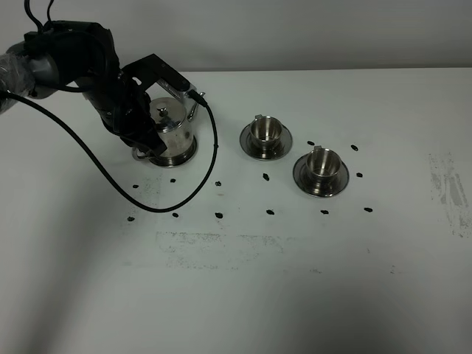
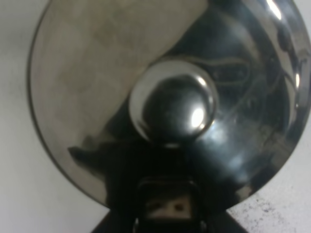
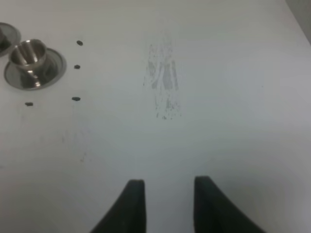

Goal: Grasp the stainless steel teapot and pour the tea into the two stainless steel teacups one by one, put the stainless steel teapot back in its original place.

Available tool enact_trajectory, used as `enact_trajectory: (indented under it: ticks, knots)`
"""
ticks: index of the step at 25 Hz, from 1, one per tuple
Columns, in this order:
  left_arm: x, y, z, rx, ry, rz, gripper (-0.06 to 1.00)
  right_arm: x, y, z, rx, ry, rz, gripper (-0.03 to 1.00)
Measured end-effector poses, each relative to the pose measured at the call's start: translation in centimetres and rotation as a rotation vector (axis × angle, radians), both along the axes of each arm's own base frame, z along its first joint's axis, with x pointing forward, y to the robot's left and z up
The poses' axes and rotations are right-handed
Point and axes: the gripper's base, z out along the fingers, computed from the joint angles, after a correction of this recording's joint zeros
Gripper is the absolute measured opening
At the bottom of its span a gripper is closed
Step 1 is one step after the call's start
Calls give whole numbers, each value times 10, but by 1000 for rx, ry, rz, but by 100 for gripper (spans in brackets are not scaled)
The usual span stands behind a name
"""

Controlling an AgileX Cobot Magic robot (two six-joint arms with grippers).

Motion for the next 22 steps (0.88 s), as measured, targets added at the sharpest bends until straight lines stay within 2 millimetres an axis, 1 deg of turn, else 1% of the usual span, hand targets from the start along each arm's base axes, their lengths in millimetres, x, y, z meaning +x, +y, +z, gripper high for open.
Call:
enact_trajectory:
  ticks: [4, 8, 15, 19, 22]
  knots:
    - [0, 0, 1, 1, -4, -10, 17, 0, 0, 0, 0, 0, 0, 24]
    - [-2, -2, 6, 1, -6, -19, 17, 0, 0, 0, 0, 0, 0, 24]
    - [-8, -2, 37, -14, -51, -27, 17, 0, 0, 0, 1, 0, -1, 24]
    - [-13, -4, 45, -31, -46, -55, 17, 0, 0, 0, 1, 0, -1, 24]
    - [-12, -12, 54, -36, -58, -87, 17, 0, 0, 0, 1, 0, -1, 24]
